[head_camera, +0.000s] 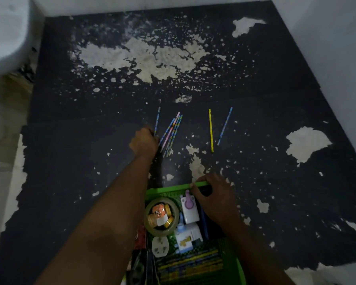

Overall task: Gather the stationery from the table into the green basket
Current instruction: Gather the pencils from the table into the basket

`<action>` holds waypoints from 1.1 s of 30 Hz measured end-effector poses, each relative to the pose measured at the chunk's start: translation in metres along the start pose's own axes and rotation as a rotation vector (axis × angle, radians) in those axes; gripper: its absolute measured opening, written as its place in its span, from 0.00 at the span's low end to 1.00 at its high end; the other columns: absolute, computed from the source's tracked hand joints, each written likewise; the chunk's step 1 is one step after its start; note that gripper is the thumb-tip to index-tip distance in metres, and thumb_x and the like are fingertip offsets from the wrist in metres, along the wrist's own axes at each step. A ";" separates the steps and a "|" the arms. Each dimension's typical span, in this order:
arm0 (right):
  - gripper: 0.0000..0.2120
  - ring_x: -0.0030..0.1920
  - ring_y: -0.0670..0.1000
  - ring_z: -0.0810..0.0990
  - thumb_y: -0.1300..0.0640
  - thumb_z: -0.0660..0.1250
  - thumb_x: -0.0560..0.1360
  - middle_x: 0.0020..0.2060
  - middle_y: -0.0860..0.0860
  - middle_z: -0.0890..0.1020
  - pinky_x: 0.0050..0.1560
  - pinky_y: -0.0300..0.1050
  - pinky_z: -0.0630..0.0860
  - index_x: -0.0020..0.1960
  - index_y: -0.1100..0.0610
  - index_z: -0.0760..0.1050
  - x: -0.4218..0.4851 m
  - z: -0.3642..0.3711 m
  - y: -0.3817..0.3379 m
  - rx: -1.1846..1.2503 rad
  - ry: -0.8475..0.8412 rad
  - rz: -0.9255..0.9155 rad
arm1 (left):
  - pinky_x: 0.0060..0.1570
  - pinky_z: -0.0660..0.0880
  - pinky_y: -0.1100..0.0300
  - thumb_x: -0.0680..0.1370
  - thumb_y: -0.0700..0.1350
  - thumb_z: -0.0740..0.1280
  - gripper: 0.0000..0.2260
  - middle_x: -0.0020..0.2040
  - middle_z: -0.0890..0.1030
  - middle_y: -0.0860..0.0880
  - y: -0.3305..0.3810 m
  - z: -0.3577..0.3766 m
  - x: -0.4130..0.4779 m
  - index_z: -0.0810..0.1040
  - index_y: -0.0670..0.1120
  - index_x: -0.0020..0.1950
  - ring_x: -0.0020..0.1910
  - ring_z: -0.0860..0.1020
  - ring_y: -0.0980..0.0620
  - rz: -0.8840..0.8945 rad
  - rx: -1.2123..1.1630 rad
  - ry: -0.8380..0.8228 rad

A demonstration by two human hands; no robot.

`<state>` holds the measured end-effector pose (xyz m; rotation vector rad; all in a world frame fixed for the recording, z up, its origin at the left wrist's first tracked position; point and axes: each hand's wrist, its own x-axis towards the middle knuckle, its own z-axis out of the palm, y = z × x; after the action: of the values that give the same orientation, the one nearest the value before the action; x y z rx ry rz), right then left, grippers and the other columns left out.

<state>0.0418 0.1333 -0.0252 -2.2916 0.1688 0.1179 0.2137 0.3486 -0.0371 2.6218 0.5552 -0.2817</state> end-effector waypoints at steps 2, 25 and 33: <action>0.12 0.42 0.40 0.75 0.37 0.66 0.71 0.39 0.39 0.75 0.45 0.41 0.74 0.43 0.45 0.74 0.000 0.001 0.001 -0.004 -0.003 -0.012 | 0.56 0.77 0.48 0.75 0.55 0.72 0.17 0.59 0.81 0.40 -0.007 0.004 0.008 0.81 0.48 0.60 0.59 0.80 0.38 -0.010 0.058 -0.043; 0.13 0.42 0.46 0.77 0.39 0.68 0.74 0.41 0.47 0.79 0.41 0.43 0.73 0.43 0.48 0.76 -0.003 -0.002 -0.007 -0.093 -0.002 -0.015 | 0.48 0.78 0.61 0.78 0.52 0.69 0.10 0.57 0.80 0.65 -0.127 -0.049 -0.237 0.78 0.62 0.59 0.51 0.79 0.64 0.848 0.107 -0.477; 0.12 0.42 0.44 0.76 0.42 0.68 0.75 0.42 0.47 0.78 0.42 0.41 0.71 0.44 0.50 0.78 -0.001 -0.006 -0.009 -0.086 -0.015 -0.029 | 0.22 0.71 0.62 0.59 0.43 0.79 0.11 0.28 0.78 0.53 -0.123 0.007 -0.261 0.81 0.51 0.35 0.23 0.77 0.51 1.051 0.484 -0.302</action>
<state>0.0420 0.1354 -0.0143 -2.3768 0.1243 0.1300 -0.0740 0.3589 -0.0168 2.8069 -1.0932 -0.4736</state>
